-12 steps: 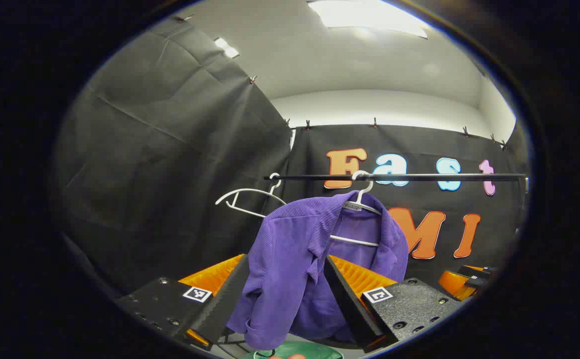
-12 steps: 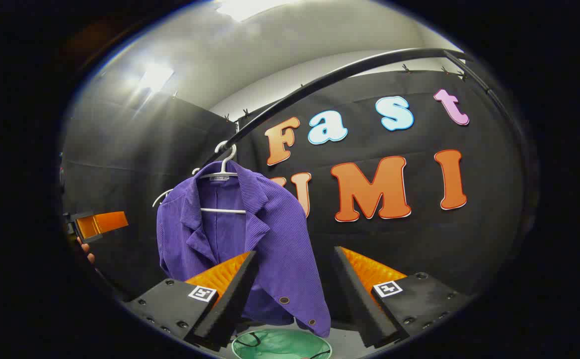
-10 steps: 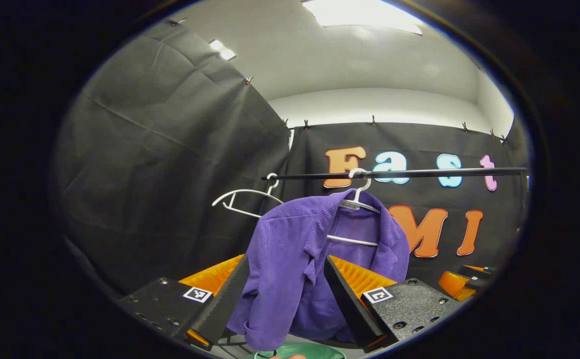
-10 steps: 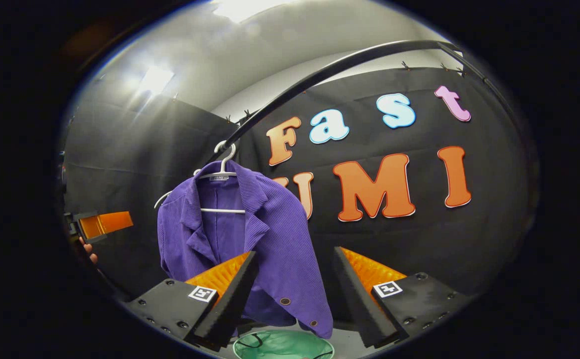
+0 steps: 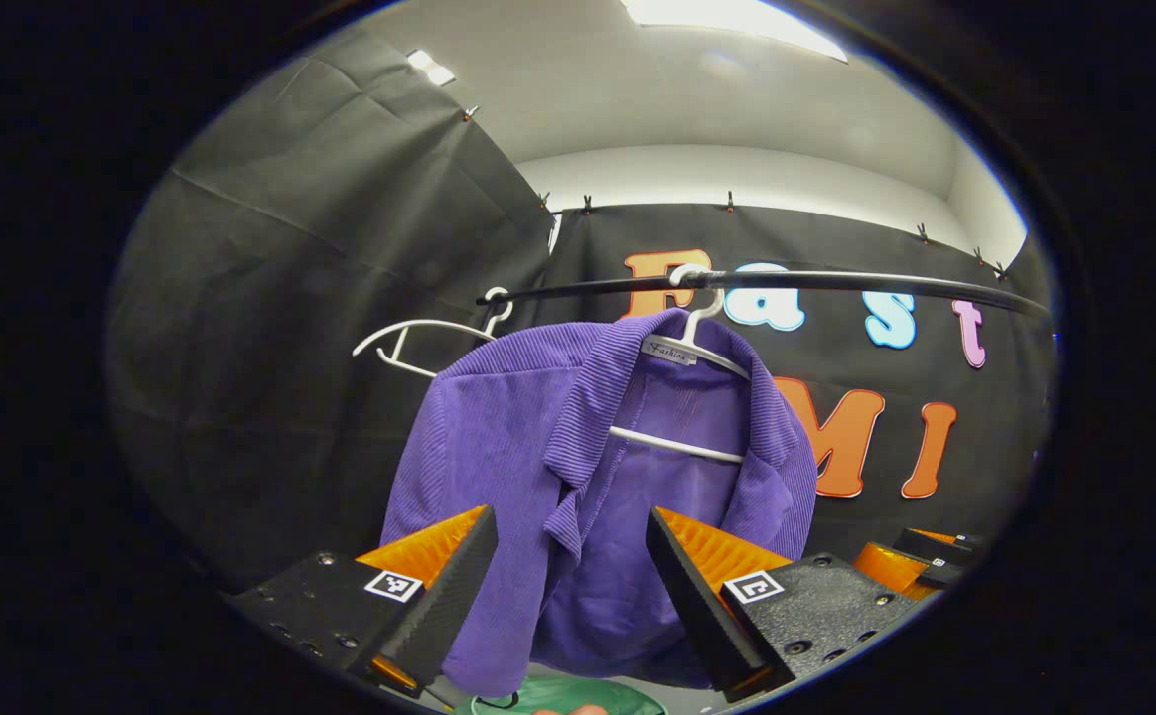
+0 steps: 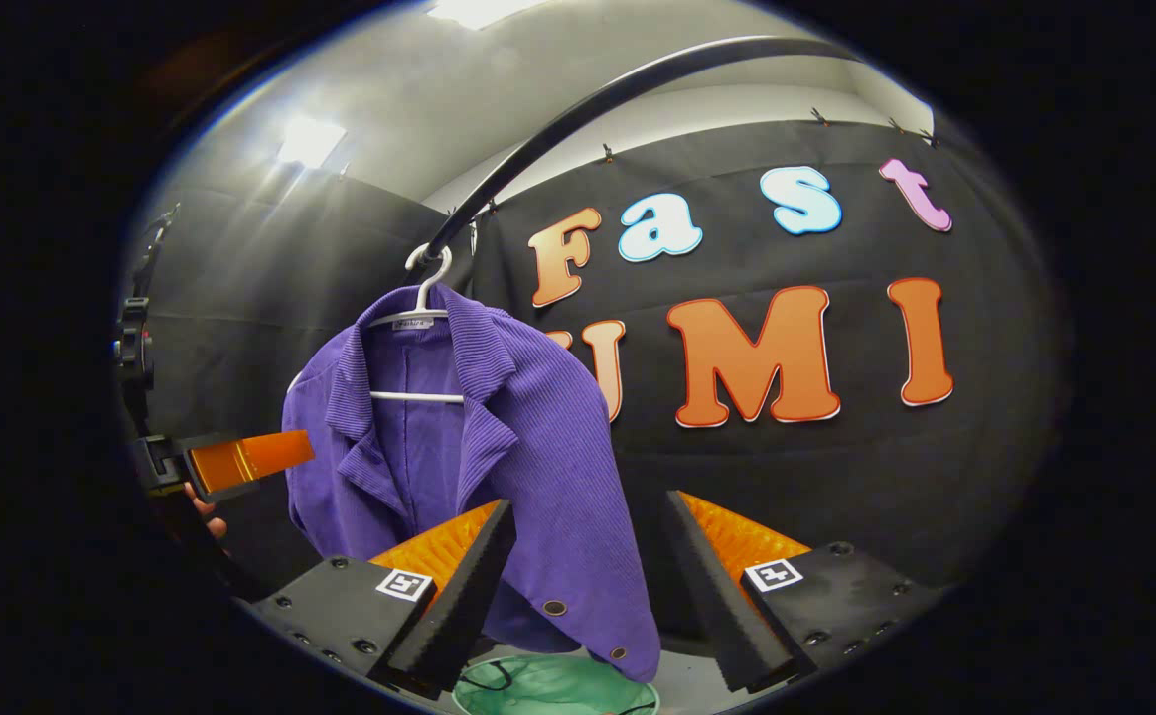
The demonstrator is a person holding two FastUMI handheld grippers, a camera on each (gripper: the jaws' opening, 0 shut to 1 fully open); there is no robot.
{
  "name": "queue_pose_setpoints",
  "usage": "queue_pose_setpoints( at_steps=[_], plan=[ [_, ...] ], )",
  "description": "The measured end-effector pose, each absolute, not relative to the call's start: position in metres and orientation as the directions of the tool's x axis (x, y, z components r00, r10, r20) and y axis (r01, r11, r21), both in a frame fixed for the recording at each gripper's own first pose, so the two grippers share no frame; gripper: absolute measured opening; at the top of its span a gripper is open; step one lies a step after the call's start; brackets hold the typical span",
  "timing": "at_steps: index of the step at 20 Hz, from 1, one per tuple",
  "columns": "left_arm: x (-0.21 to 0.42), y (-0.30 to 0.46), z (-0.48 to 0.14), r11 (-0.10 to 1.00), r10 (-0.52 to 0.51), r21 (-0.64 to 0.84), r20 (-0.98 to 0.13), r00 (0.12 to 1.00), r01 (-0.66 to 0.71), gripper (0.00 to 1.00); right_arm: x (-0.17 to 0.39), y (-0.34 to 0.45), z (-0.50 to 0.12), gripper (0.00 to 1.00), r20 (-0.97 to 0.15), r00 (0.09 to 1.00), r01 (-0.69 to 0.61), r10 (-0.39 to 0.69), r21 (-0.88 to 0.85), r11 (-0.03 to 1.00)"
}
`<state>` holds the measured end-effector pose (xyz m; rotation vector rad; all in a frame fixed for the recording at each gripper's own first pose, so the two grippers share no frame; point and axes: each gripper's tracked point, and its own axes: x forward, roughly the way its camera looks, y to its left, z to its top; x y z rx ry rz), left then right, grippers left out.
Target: Grasp the clothes on the hanger with both hands and then place them into the laundry hamper below.
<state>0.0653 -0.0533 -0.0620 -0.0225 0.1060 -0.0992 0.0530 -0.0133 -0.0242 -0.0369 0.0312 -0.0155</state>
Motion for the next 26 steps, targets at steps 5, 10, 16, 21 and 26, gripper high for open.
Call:
queue_pose_setpoints(
  at_steps=[5, 10, 16, 21, 26],
  plan=[
    [0.078, -0.041, -0.066, 0.992, -0.113, 0.038, -0.108, 0.988, 0.118, 0.92, 0.066, 0.011, -0.027, 0.99, -0.002, 0.999, 0.033, -0.033, -0.002, 0.999],
    [0.08, -0.025, -0.063, 0.994, -0.104, 0.022, -0.096, 0.99, 0.106, 0.92, 0.081, 0.036, -0.032, 0.99, -0.015, 1.0, -0.013, 0.013, -0.003, 1.0],
    [0.066, -0.015, -0.053, 0.996, -0.092, 0.013, -0.077, 0.993, 0.094, 0.95, 0.072, 0.057, -0.034, 0.99, -0.029, 0.998, -0.064, 0.064, -0.005, 0.998],
    [0.056, -0.009, -0.049, 0.996, -0.086, 0.009, -0.071, 0.994, 0.087, 0.95, 0.067, 0.062, -0.034, 0.99, -0.029, 0.997, -0.072, 0.072, -0.01, 0.997],
    [0.049, -0.007, -0.04, 0.996, -0.083, 0.023, -0.047, 0.995, 0.084, 0.95, 0.064, 0.064, -0.032, 0.91, -0.027, 0.997, -0.074, 0.074, -0.011, 0.997]
  ],
)
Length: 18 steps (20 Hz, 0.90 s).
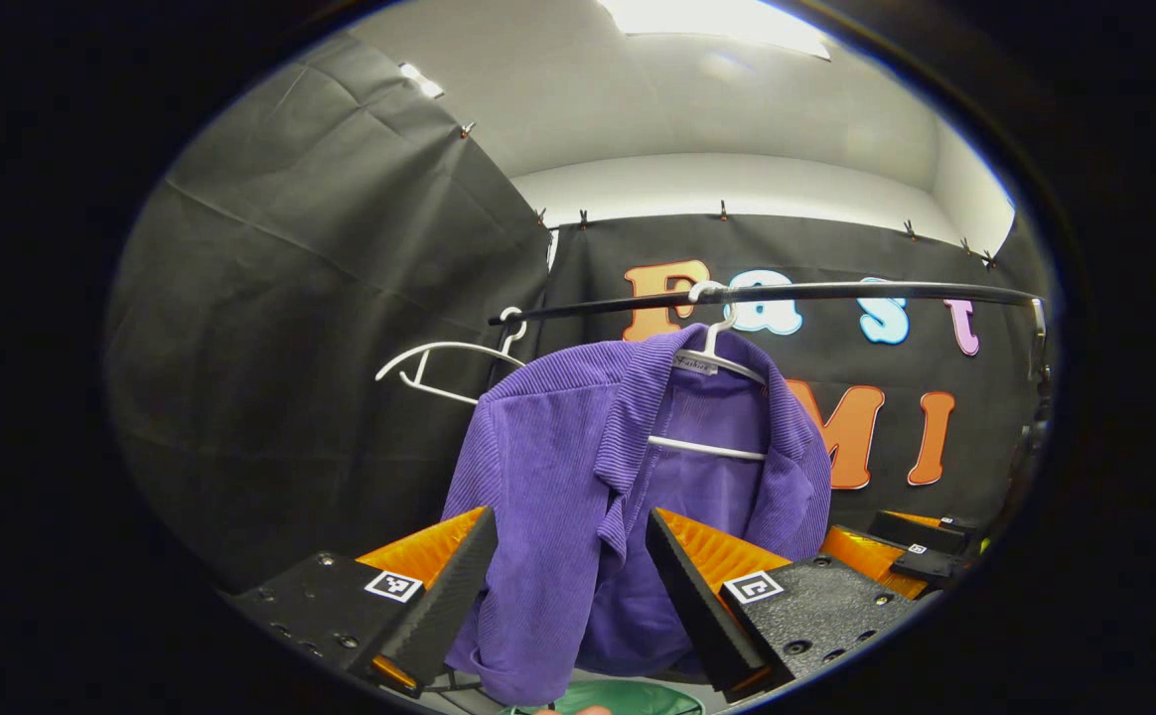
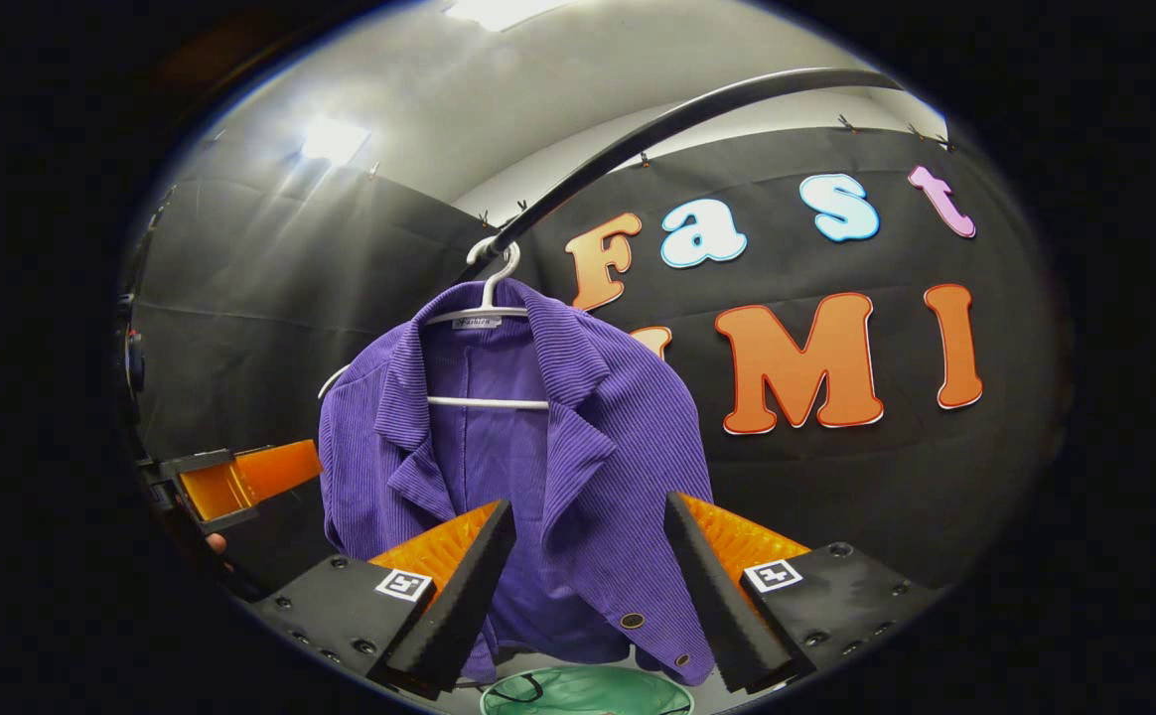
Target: Grasp the clothes on the hanger with both hands and then place them into the laundry hamper below.
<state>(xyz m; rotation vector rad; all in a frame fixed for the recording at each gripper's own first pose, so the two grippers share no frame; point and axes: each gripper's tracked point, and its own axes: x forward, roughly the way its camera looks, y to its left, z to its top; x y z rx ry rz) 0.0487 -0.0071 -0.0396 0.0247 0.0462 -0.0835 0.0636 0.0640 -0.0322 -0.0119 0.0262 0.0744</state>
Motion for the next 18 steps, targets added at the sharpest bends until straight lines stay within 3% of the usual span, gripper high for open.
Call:
queue_pose_setpoints(
  at_steps=[1, 2, 6, 13, 15, 18],
  plan=[
    [0.047, -0.006, -0.038, 0.996, -0.08, 0.023, -0.043, 0.996, 0.081, 0.92, 0.063, 0.064, -0.033, 0.98, -0.025, 0.997, -0.075, 0.075, -0.01, 0.997],
    [0.046, -0.005, -0.036, 0.997, -0.077, 0.025, -0.039, 0.996, 0.078, 0.92, 0.063, 0.064, -0.032, 0.91, -0.024, 0.997, -0.075, 0.075, -0.01, 0.997],
    [0.043, -0.004, -0.029, 0.997, -0.071, 0.035, -0.023, 0.997, 0.072, 0.92, 0.064, 0.064, -0.03, 0.98, -0.018, 0.997, -0.076, 0.076, -0.012, 0.997],
    [0.047, -0.012, -0.017, 0.996, -0.08, 0.047, -0.018, 0.997, 0.08, 0.92, 0.083, 0.062, -0.017, 1.0, 0.02, 0.998, -0.05, 0.052, -0.072, 0.996],
    [0.045, -0.016, -0.019, 0.995, -0.094, 0.037, -0.026, 0.995, 0.095, 0.95, 0.087, 0.072, -0.026, 0.98, 0.009, 0.997, -0.071, 0.072, -0.054, 0.996],
    [0.038, -0.018, -0.017, 0.995, -0.091, 0.039, -0.02, 0.996, 0.092, 0.92, 0.094, 0.077, -0.038, 0.98, -0.013, 0.997, -0.081, 0.081, -0.022, 0.996]
  ],
)
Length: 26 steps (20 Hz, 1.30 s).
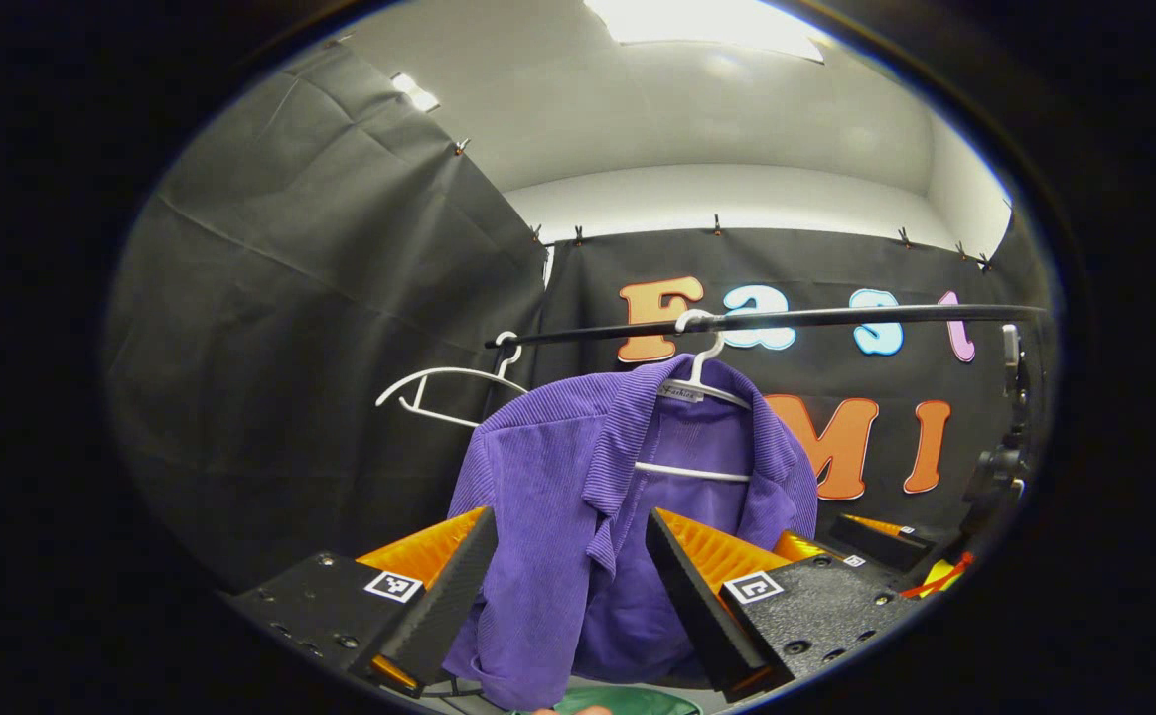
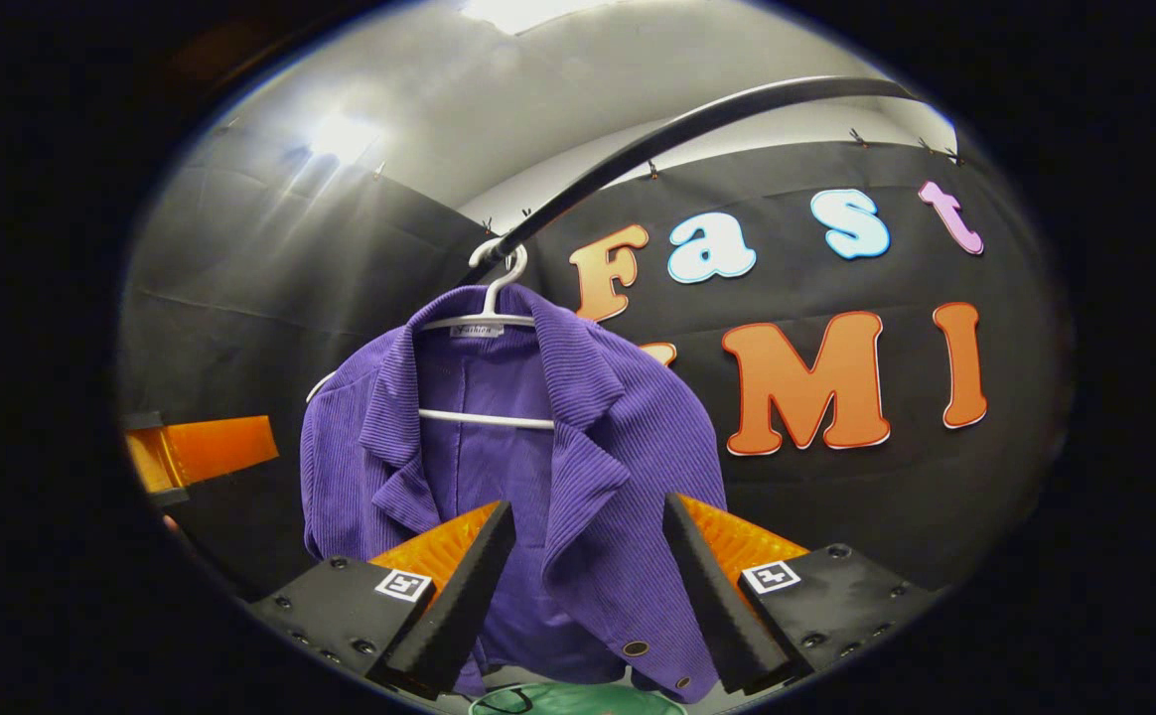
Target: Grasp the clothes on the hanger with both hands and then place them into the laundry hamper below.
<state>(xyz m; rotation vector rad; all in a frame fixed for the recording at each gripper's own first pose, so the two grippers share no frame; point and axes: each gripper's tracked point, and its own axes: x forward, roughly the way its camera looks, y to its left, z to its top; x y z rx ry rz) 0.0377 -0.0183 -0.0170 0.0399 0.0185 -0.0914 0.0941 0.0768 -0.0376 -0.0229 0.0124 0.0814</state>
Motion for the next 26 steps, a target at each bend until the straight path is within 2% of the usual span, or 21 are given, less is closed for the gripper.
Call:
queue_pose_setpoints(
  at_steps=[2, 5, 6, 9, 12, 13, 17, 19, 21, 23, 26],
  plan=[
    [0.033, -0.021, -0.018, 0.994, -0.093, 0.047, -0.024, 0.995, 0.094, 0.92, 0.103, 0.078, -0.045, 0.98, -0.022, 0.996, -0.092, 0.092, 0.01, 0.996],
    [0.03, -0.017, -0.02, 0.994, -0.089, 0.06, -0.032, 0.996, 0.091, 0.99, 0.124, 0.07, -0.061, 0.98, -0.05, 0.997, -0.067, 0.066, -0.019, 0.998],
    [0.031, -0.015, -0.021, 0.994, -0.086, 0.067, -0.037, 0.996, 0.088, 0.92, 0.133, 0.066, -0.068, 0.98, -0.066, 0.996, -0.055, 0.053, -0.022, 0.998],
    [0.031, -0.007, -0.018, 0.994, -0.069, 0.08, -0.028, 0.997, 0.071, 0.92, 0.162, 0.065, -0.089, 0.98, -0.11, 0.993, -0.05, 0.045, -0.042, 0.998],
    [0.031, 0.002, -0.018, 0.995, -0.047, 0.087, -0.022, 0.999, 0.049, 0.92, 0.177, 0.046, -0.093, 0.97, -0.103, 0.994, 0.017, -0.027, -0.096, 0.995],
    [0.031, 0.004, -0.017, 0.995, -0.044, 0.089, -0.022, 0.999, 0.046, 0.92, 0.182, 0.038, -0.092, 1.0, -0.098, 0.994, 0.047, -0.057, -0.1, 0.994],
    [0.035, 0.005, -0.02, 0.994, -0.059, 0.087, -0.019, 0.998, 0.061, 0.92, 0.18, 0.001, -0.079, 0.4, -0.061, 0.99, 0.12, -0.127, -0.115, 0.986],
    [0.041, 0.005, -0.023, 0.994, -0.063, 0.089, -0.018, 0.998, 0.064, 0.92, 0.176, -0.006, -0.069, 0.1, -0.05, 0.992, 0.11, -0.117, -0.124, 0.986],
    [0.049, -0.005, -0.033, 0.994, -0.088, 0.063, -0.035, 0.995, 0.09, 0.95, 0.17, -0.004, -0.06, 0.1, -0.055, 0.995, 0.076, -0.083, -0.117, 0.99],
    [0.057, -0.019, -0.047, 0.991, -0.128, 0.017, -0.062, 0.99, 0.129, 0.92, 0.16, -0.007, -0.043, 0.1, -0.025, 0.998, 0.055, -0.057, -0.078, 0.995],
    [0.071, -0.037, -0.071, 0.984, -0.175, -0.035, -0.109, 0.978, 0.172, 0.95, 0.133, -0.012, -0.018, 0.1, 0.016, 0.999, 0.038, -0.037, -0.065, 0.997]
  ],
)
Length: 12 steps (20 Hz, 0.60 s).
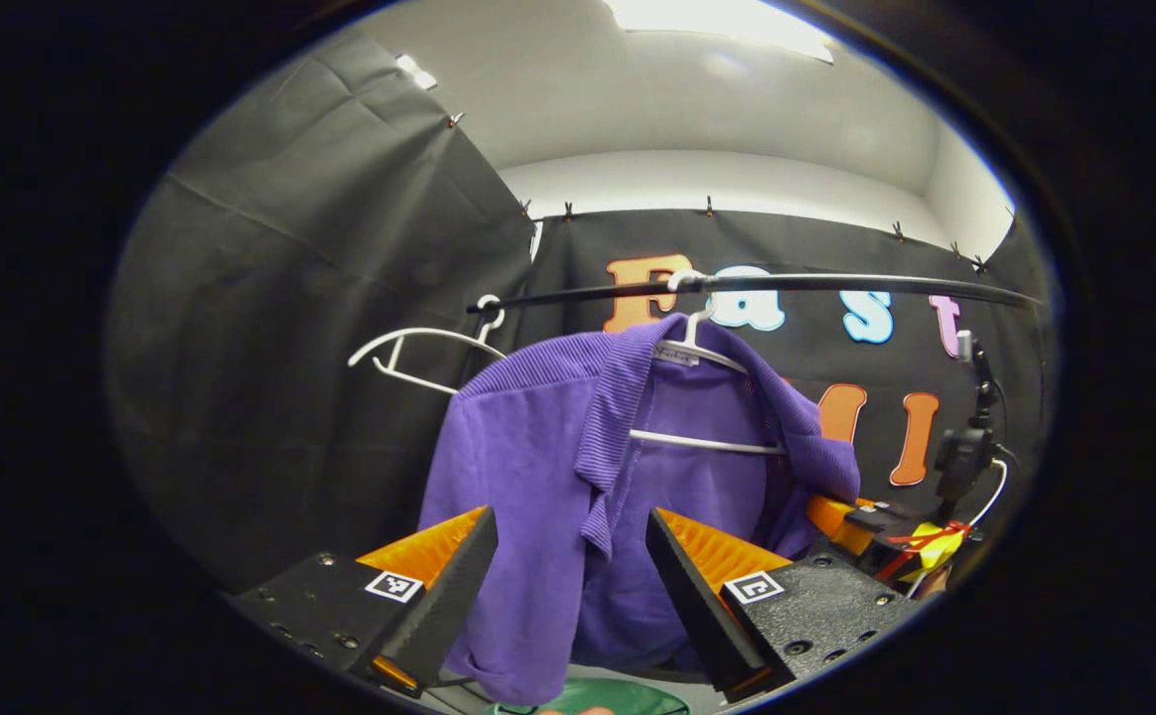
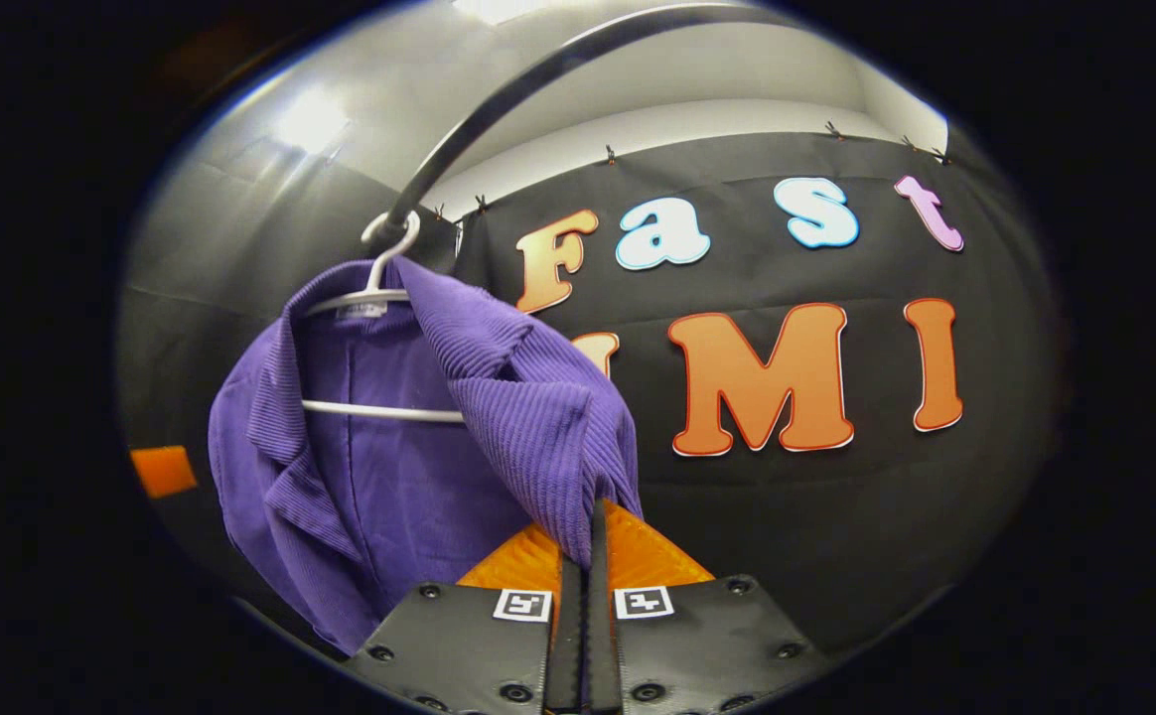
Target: Grasp the clothes on the hanger with both hands and then place them into the laundry hamper below.
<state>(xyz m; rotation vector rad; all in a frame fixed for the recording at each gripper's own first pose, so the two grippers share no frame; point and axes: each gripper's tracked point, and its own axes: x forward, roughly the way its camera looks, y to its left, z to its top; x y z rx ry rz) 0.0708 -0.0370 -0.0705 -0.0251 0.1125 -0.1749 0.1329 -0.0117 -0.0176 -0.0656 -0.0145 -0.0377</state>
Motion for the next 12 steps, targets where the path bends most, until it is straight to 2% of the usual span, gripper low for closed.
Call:
queue_pose_setpoints(
  at_steps=[1, 3, 4, 5, 6, 7, 8, 10, 12],
  plan=[
    [0.077, -0.044, -0.076, 0.982, -0.187, -0.047, -0.119, 0.975, 0.183, 0.92, 0.127, -0.011, -0.011, 0.1, 0.018, 0.999, 0.03, -0.028, -0.073, 0.997],
    [0.096, -0.05, -0.081, 0.986, -0.167, -0.048, -0.097, 0.981, 0.163, 0.95, 0.119, -0.01, -0.002, 0.1, 0.024, 1.0, 0.015, -0.013, -0.085, 0.996],
    [0.108, -0.05, -0.084, 0.989, -0.143, -0.037, -0.07, 0.987, 0.141, 0.92, 0.115, -0.007, 0.002, 0.1, 0.03, 1.0, 0.007, -0.004, -0.089, 0.996],
    [0.12, -0.048, -0.088, 0.993, -0.114, -0.014, -0.046, 0.992, 0.114, 0.99, 0.111, -0.005, 0.005, 0.1, 0.036, 0.999, -0.001, 0.005, -0.095, 0.996],
    [0.133, -0.046, -0.094, 0.997, -0.078, 0.014, -0.024, 0.997, 0.078, 0.92, 0.109, -0.002, 0.007, 0.1, 0.04, 0.999, -0.007, 0.011, -0.105, 0.994],
    [0.144, -0.044, -0.102, 0.998, -0.049, 0.038, -0.02, 0.999, 0.049, 0.91, 0.105, -0.001, 0.009, 0.1, 0.041, 0.999, -0.012, 0.017, -0.118, 0.993],
    [0.153, -0.046, -0.111, 0.998, -0.043, 0.052, -0.024, 0.999, 0.044, 0.95, 0.103, 0.0, 0.01, 0.1, 0.043, 0.999, -0.015, 0.021, -0.129, 0.992],
    [0.168, -0.049, -0.122, 0.996, -0.023, 0.084, -0.009, 1.0, 0.024, 0.92, 0.098, 0.002, 0.014, 0.1, 0.05, 0.998, -0.023, 0.03, -0.134, 0.991],
    [0.18, -0.037, -0.131, 0.991, 0.039, 0.127, 0.013, 0.999, -0.04, 0.95, 0.093, 0.005, 0.016, 0.1, 0.052, 0.998, -0.034, 0.041, -0.126, 0.991]
  ],
)
